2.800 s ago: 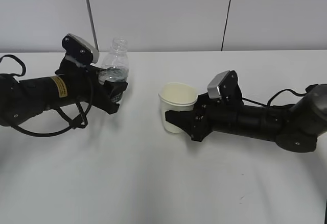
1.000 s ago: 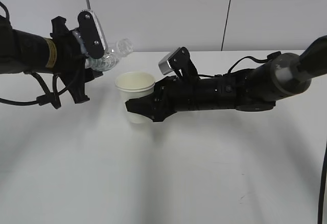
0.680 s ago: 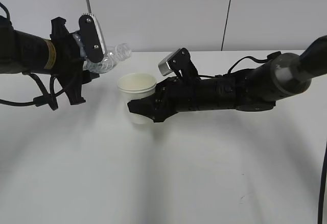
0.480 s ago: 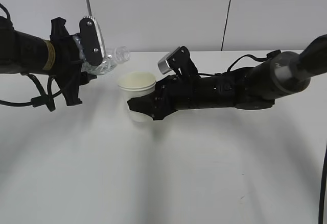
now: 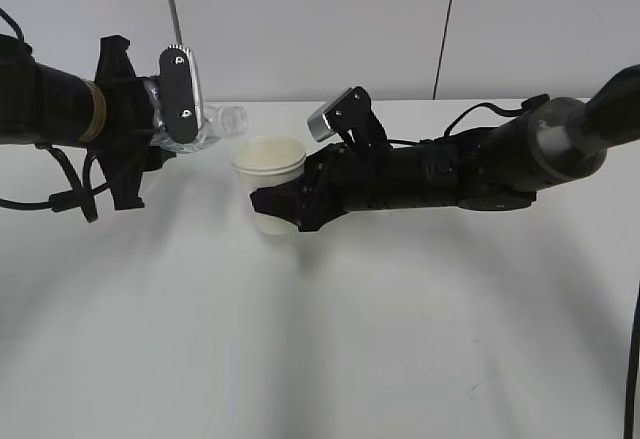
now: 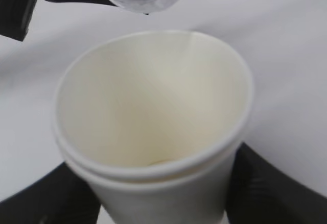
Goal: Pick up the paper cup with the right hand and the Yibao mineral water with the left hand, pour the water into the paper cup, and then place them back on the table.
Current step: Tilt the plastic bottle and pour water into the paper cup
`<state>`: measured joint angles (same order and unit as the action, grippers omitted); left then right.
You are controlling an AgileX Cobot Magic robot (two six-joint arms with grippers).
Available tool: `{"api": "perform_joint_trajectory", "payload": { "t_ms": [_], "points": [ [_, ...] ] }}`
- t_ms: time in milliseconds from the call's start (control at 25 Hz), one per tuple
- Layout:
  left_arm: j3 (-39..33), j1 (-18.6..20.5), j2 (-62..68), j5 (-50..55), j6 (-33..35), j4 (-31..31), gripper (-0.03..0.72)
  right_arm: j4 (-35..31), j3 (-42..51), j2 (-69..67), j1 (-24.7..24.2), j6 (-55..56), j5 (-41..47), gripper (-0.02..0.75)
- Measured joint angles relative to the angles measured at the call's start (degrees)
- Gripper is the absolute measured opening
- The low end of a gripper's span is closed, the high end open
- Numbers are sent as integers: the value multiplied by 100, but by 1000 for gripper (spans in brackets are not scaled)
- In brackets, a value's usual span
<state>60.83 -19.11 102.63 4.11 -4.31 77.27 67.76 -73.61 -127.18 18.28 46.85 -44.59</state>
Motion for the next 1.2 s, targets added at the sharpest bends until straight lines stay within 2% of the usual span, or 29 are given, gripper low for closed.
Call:
{"api": "perform_joint_trajectory", "payload": {
  "t_ms": [400, 1200],
  "points": [
    [154, -243, 0, 381, 5, 343, 333, 50, 0, 0, 0, 14, 50, 498],
    [169, -275, 0, 668, 18, 893, 332, 192, 0, 0, 0, 52, 54, 498]
  ]
}}
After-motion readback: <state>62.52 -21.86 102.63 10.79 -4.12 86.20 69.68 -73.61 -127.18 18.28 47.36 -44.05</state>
